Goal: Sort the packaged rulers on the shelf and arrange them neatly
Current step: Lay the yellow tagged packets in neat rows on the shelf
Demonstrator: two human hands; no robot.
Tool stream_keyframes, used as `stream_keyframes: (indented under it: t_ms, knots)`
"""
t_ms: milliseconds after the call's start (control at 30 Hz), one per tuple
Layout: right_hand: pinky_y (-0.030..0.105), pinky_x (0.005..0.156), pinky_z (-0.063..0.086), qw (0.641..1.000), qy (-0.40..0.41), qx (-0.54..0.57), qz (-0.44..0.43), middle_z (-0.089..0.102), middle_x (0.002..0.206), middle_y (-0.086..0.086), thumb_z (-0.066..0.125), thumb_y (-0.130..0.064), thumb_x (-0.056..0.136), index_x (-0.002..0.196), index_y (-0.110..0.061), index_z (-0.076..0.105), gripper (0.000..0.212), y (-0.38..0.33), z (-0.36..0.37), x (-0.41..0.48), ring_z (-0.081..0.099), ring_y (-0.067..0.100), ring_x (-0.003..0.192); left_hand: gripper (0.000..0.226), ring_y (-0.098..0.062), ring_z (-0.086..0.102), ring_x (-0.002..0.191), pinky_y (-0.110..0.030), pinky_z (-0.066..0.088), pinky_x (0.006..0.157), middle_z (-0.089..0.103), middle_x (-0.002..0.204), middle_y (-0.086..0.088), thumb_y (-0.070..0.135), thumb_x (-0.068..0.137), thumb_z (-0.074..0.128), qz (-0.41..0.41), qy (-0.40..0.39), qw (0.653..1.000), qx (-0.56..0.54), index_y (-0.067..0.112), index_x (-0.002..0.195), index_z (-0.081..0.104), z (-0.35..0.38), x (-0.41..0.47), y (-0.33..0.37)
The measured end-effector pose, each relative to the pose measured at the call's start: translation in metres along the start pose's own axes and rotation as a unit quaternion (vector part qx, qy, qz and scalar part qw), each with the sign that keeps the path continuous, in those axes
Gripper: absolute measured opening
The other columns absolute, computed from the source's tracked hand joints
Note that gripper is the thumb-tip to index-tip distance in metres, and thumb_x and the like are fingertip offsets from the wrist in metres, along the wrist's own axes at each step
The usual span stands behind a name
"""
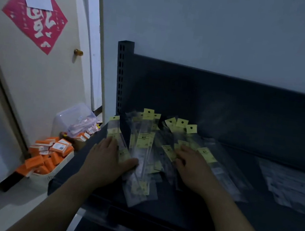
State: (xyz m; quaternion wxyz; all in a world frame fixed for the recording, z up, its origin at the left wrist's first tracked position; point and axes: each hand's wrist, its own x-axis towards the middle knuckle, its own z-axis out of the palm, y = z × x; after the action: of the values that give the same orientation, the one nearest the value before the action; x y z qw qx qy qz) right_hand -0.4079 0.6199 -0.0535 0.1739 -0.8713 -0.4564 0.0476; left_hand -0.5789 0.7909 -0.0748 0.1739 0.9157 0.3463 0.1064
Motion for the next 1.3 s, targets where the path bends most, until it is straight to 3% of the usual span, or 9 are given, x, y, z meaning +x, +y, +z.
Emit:
stream_keyframes:
  t_ms: [167,267,367,467,567,733,1100,1167,1300]
  knots:
    - [0.024,0.108,0.024,0.997,0.056,0.026,-0.049,0.040,0.148,0.009,0.039,-0.020,0.101,0.133,-0.009,0.053,0.037,-0.020,0.004,0.001,0.035,0.022,0.135,0.070,-0.019,0.048,0.121,-0.031,0.038,0.098,0.051,0.135,-0.002,0.069,0.078,0.051,0.031,0.007,0.999,-0.040,0.017,0.125,0.054,-0.012,-0.013,-0.011]
    - [0.023,0.114,0.009,0.991,-0.017,0.033,-0.132,0.018,0.158,-0.005,0.035,-0.027,0.102,0.146,-0.026,0.033,0.044,-0.044,0.010,0.004,0.013,0.013,0.145,0.065,-0.018,0.051,0.119,-0.032,0.041,0.098,0.054,0.132,-0.001,0.066,0.082,0.044,0.044,0.029,0.999,0.006,0.018,0.123,0.057,-0.014,-0.019,-0.017]
    - [0.030,0.117,0.014,0.989,-0.058,0.006,-0.138,0.019,0.158,-0.007,0.035,-0.027,0.102,0.144,-0.031,0.037,0.042,-0.049,0.015,0.004,0.016,0.011,0.144,0.044,-0.018,0.054,0.111,-0.032,0.045,0.092,0.058,0.122,0.000,0.051,0.089,0.052,0.050,0.056,0.997,0.003,0.020,0.118,0.059,-0.016,-0.025,-0.017]
    - [0.026,0.115,0.019,0.989,-0.046,0.042,-0.138,0.033,0.152,-0.007,0.037,-0.026,0.102,0.139,-0.029,0.046,0.039,-0.040,0.010,-0.002,0.028,0.011,0.139,0.062,-0.024,0.051,0.116,-0.035,0.043,0.096,0.056,0.125,-0.006,0.063,0.087,0.043,0.025,0.080,0.997,0.002,0.022,0.132,0.052,-0.014,-0.024,-0.007]
    - [0.023,0.108,0.027,0.991,-0.004,0.093,-0.091,0.044,0.145,-0.006,0.044,-0.024,0.099,0.139,-0.025,0.046,0.040,-0.023,0.003,-0.006,0.038,0.012,0.132,0.085,-0.030,0.024,0.141,-0.051,0.025,0.113,0.024,0.154,-0.009,0.081,0.077,0.031,-0.008,0.022,0.999,-0.030,0.033,0.147,0.026,-0.008,-0.007,0.017]
    - [0.042,0.119,0.009,0.998,-0.045,-0.016,0.039,0.013,0.160,-0.003,0.035,-0.045,0.099,0.149,-0.033,0.024,0.052,0.012,0.009,-0.006,0.007,0.019,0.147,0.089,-0.032,-0.006,0.147,-0.062,-0.005,0.113,-0.004,0.161,-0.004,0.081,0.079,0.032,-0.006,-0.079,0.996,0.033,0.041,0.151,-0.002,0.014,0.014,0.048]
    - [0.034,0.111,0.027,0.996,0.083,0.008,0.037,0.043,0.143,0.007,0.042,-0.021,0.098,0.133,-0.019,0.053,0.036,0.016,0.013,-0.006,0.035,0.025,0.133,0.047,-0.028,0.034,0.132,-0.033,0.027,0.107,0.035,0.145,-0.012,0.023,0.095,0.050,0.003,0.010,0.996,-0.087,0.004,0.136,0.041,-0.003,0.006,0.037]
    - [0.030,0.098,0.035,0.992,0.126,0.012,0.002,0.056,0.125,0.004,0.049,-0.027,0.095,0.116,-0.019,0.064,0.027,0.001,0.009,-0.006,0.046,0.023,0.119,0.046,-0.028,0.035,0.132,-0.033,0.027,0.106,0.036,0.144,-0.012,0.023,0.095,0.048,0.007,0.013,0.997,-0.082,0.006,0.137,0.041,-0.002,0.006,0.037]
    - [0.034,0.091,0.042,0.999,0.033,-0.036,-0.011,0.050,0.122,-0.002,0.049,-0.060,0.086,0.117,-0.024,0.062,0.050,-0.022,0.008,-0.004,0.045,0.018,0.112,0.044,-0.031,0.038,0.129,-0.038,0.027,0.105,0.041,0.138,-0.010,0.027,0.095,0.046,0.015,0.012,0.997,-0.072,0.011,0.137,0.043,0.001,0.008,0.035]
